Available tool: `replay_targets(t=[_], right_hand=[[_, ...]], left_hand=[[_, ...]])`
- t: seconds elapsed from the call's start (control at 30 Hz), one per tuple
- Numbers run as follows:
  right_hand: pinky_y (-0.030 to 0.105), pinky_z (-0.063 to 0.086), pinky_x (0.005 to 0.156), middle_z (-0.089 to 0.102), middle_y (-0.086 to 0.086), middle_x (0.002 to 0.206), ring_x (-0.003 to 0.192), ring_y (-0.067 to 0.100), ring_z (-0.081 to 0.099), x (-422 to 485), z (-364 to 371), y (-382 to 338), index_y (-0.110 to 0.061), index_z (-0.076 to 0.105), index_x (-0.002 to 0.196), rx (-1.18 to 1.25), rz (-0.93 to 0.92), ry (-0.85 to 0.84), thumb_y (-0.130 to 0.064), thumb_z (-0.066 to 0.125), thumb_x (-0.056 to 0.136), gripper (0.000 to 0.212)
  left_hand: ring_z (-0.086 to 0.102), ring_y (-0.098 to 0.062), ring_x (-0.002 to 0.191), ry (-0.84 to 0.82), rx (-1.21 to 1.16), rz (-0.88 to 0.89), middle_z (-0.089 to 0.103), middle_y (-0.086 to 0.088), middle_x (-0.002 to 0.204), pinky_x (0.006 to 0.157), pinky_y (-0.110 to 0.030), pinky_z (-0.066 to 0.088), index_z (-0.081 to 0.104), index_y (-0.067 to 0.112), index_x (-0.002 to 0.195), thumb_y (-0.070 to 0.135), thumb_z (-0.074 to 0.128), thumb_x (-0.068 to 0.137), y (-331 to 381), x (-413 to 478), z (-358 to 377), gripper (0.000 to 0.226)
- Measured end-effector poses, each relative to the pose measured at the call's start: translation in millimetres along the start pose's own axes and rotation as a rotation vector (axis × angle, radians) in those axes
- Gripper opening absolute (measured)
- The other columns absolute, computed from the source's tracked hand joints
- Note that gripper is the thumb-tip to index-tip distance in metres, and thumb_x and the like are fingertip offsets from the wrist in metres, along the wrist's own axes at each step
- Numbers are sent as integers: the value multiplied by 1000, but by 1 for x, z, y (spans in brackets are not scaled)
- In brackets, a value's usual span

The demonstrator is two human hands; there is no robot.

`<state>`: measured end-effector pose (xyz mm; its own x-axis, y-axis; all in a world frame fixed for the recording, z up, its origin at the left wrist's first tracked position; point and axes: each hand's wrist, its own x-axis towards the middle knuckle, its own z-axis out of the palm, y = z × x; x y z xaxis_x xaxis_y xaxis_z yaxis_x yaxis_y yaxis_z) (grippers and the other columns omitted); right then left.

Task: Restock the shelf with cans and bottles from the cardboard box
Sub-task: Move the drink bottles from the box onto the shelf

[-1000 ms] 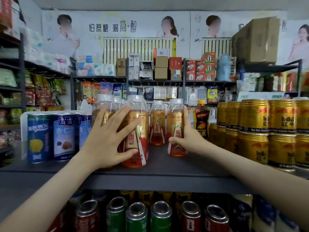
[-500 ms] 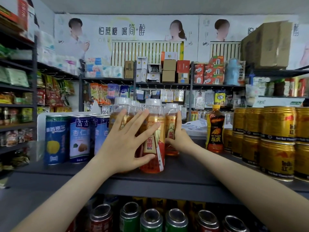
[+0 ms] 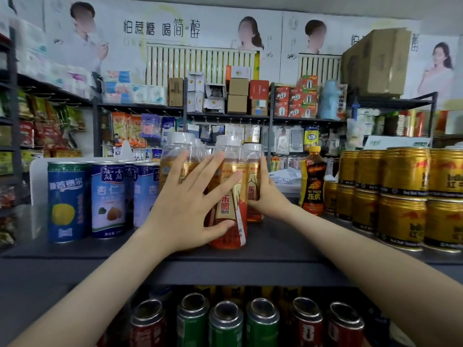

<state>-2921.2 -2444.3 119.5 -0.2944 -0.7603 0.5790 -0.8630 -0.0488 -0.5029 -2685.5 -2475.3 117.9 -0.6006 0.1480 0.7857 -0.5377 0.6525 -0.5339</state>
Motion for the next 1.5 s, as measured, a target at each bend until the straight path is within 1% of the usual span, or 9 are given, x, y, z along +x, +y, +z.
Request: replay_targets(t=[0.17, 0.3, 0.47, 0.57, 0.8, 1.03, 1.2, 1.3, 1.5], right_hand=[[37, 41, 105, 18, 14, 156, 135, 27, 36, -27, -29, -9, -29, -16, 151, -9, 58, -15, -9, 72, 81, 113], [12, 46, 53, 52, -3, 106, 78, 6, 54, -81, -56, -41, -17, 24, 148, 102, 44, 159, -6, 56, 91, 65], [11, 48, 69, 51, -17, 100, 88, -6, 54, -194, -56, -87, -22, 45, 131, 120, -301, 85, -12, 57, 93, 41], [13, 48, 74, 50, -19, 104, 93, -1, 54, -256, -26, -95, -30, 45, 125, 190, -382, -163, -15, 56, 93, 38], [21, 48, 77, 48, -9, 120, 93, 3, 55, -364, 135, -92, -28, 40, 137, 263, -236, -694, -18, 52, 97, 44], [20, 40, 58, 34, -1, 148, 77, 5, 50, -455, 282, -147, -41, 15, 149, 207, -382, -1197, -22, 47, 99, 62], [32, 44, 78, 27, 4, 152, 114, 29, 53, -483, 377, -201, -39, 12, 151, 130, -497, -1360, -20, 45, 99, 64], [31, 41, 76, 29, 6, 151, 118, 30, 51, -495, 451, -233, -39, 10, 151, 99, -501, -1430, -22, 45, 99, 65], [32, 38, 104, 25, 8, 155, 136, 24, 38, -537, 618, -270, -33, 11, 153, -11, -337, -1626, -13, 46, 97, 69]], left_hand=[[31, -30, 141, -32, -70, -37, 29, -19, 153, 116, -57, 11, 34, 22, 148, 55, 46, 86, 6, -3, -7, 72], [43, -29, 133, -37, -185, -80, 47, -15, 142, 114, -46, 25, 45, 14, 142, 39, 50, 90, 25, -22, -26, 58], [54, -13, 112, -55, -594, -413, 58, -2, 126, 92, -17, 42, 49, 13, 136, 37, 46, 93, 90, -83, -75, 49], [56, -7, 108, -159, -654, -521, 59, 2, 122, 86, -8, 40, 50, 14, 134, 36, 47, 94, 137, -133, -103, 46], [53, -19, 119, -763, -634, -1107, 47, -1, 140, 87, -30, 47, 34, 20, 145, 34, 50, 96, 213, -313, -168, 53], [53, -28, 120, -1218, -428, -1548, 53, -12, 135, 94, -33, 45, 37, 13, 141, 35, 52, 93, 213, -478, -251, 55], [52, -27, 121, -1379, -345, -1779, 53, -9, 134, 92, -31, 43, 35, 18, 143, 33, 50, 94, 196, -584, -289, 53], [53, -30, 120, -1455, -293, -1892, 53, -10, 134, 91, -32, 44, 33, 21, 143, 33, 48, 94, 179, -653, -305, 52], [51, -27, 121, -1632, -328, -1966, 46, -10, 139, 91, -31, 43, 15, 22, 151, 28, 40, 99, 129, -799, -320, 58]])
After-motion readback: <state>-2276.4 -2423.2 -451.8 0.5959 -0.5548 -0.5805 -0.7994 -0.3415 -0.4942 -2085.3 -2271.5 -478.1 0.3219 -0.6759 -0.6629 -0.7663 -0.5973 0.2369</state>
